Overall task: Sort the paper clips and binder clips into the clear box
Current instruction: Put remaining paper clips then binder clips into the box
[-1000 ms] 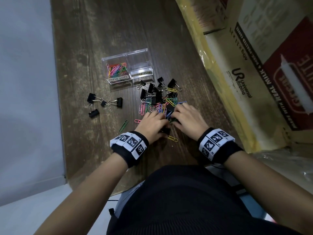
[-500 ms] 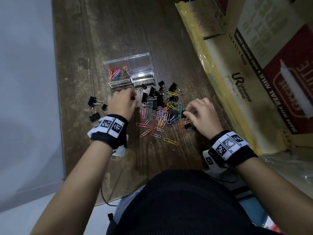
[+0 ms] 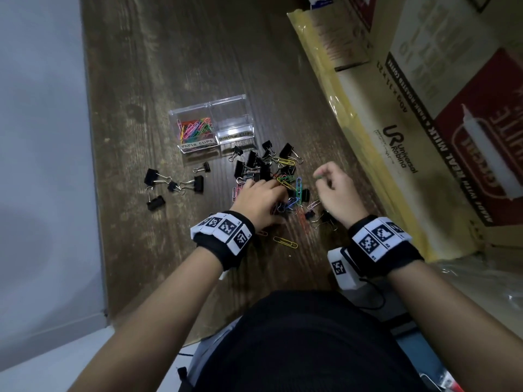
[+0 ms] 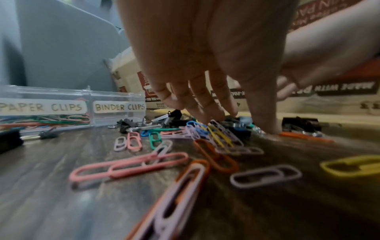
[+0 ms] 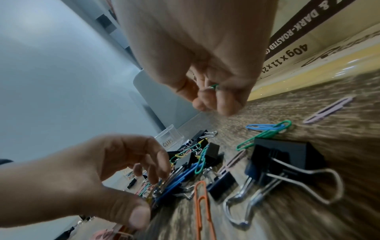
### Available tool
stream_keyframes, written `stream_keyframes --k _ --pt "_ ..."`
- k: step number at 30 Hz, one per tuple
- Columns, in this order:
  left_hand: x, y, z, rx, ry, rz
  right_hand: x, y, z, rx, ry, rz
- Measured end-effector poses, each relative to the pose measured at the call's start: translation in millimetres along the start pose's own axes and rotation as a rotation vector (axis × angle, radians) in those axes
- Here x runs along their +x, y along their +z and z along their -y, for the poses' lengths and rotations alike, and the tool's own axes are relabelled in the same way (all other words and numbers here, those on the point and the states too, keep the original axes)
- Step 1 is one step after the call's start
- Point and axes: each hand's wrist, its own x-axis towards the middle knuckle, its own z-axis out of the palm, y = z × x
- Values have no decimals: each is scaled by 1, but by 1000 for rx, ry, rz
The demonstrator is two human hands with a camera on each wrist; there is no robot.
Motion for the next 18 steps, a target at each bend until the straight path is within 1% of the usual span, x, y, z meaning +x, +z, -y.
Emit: stream_keyframes --k 4,6,9,11,14,16,18 --pt "-1 5 3 -4 14 -28 7 7 5 -470 -19 106" --pt "-3 7 4 2 4 -49 11 12 10 -576 38 99" --pt "-7 9 2 10 -3 -71 20 18 14 -494 190 65" --pt "-11 6 1 -21 -16 -94 26 21 14 -434 250 80" --pt "-26 -8 7 -227 -80 -160 32 25 15 -409 287 130" --pt "-41 -18 17 -380 -129 -243 35 27 12 -363 309 169" --pt "-59 -25 34 -498 -199 -342 35 26 12 -291 298 189"
